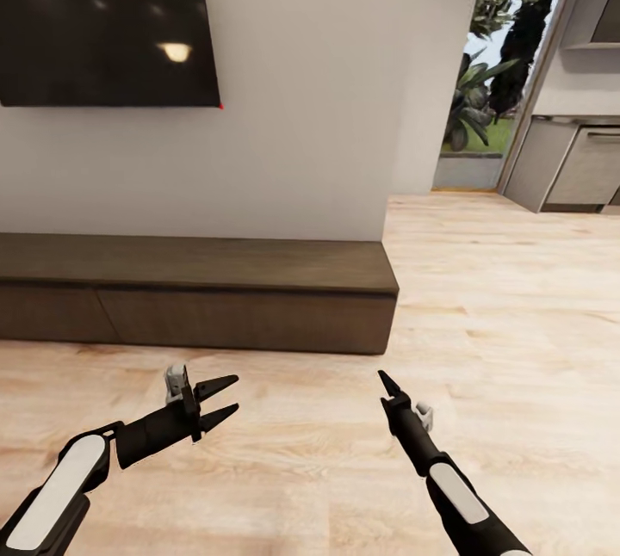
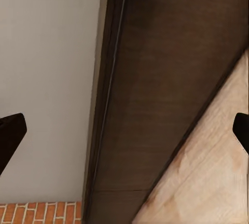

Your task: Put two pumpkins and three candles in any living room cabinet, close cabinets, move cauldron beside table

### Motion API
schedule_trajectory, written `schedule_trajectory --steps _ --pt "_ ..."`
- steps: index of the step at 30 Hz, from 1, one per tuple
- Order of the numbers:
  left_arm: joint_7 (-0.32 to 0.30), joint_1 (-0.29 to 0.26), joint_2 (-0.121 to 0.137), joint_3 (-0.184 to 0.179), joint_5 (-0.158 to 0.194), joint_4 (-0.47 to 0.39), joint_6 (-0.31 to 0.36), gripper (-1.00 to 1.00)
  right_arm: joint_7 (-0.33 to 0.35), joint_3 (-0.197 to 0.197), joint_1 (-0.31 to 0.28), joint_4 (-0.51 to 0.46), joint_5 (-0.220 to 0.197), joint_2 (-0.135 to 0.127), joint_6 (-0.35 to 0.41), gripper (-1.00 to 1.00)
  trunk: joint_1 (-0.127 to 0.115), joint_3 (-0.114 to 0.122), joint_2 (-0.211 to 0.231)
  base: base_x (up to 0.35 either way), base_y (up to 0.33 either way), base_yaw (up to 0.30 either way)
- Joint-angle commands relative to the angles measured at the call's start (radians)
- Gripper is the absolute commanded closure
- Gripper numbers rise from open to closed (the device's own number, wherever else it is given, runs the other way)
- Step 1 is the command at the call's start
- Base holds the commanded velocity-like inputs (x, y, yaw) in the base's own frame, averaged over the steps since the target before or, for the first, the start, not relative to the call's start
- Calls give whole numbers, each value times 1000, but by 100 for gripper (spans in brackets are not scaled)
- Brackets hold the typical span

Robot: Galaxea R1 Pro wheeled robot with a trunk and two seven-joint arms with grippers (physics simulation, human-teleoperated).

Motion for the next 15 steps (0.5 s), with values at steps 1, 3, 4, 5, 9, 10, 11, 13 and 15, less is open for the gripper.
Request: schedule_trajectory --steps 1,3,4,5,9,10,11,13,15 --pt "-8 -1 0 -1 -6 0 1 -100 3 4 -1 5 -13 -3 2 -100 0 -1 0 339 0 0" --pt "-8 -1 0 -4 -6 0 1 -100 3 4 -1 17 -19 -6 -4 -100 0 -1 0 320 0 0" --pt "-8 -1 0 -6 -6 0 1 -100 2 3 -1 19 -20 -7 -4 -100 0 -1 0 305 0 0" --pt "-8 -1 0 -11 -6 0 1 -100 2 3 -2 21 -22 -8 -5 -100 0 -1 0 295 0 0" --pt "-8 -1 0 -18 -6 0 1 -100 2 3 -2 26 -24 -13 -7 -100 0 -1 0 310 0 0" --pt "-8 -1 0 -19 -6 0 1 -100 2 3 -2 26 -24 -13 -7 -100 0 -1 0 323 0 0" --pt "-8 -1 -1 -19 -6 0 1 -100 2 3 -2 26 -24 -14 -7 -100 0 -1 0 325 0 0" --pt "-8 -1 -1 -20 -6 0 1 -100 3 3 -2 27 -24 -14 -8 -100 0 -1 0 328 0 0" --pt "-8 -1 0 -20 -6 0 1 -100 3 3 -2 27 -24 -15 -8 -100 0 -1 0 329 0 0"
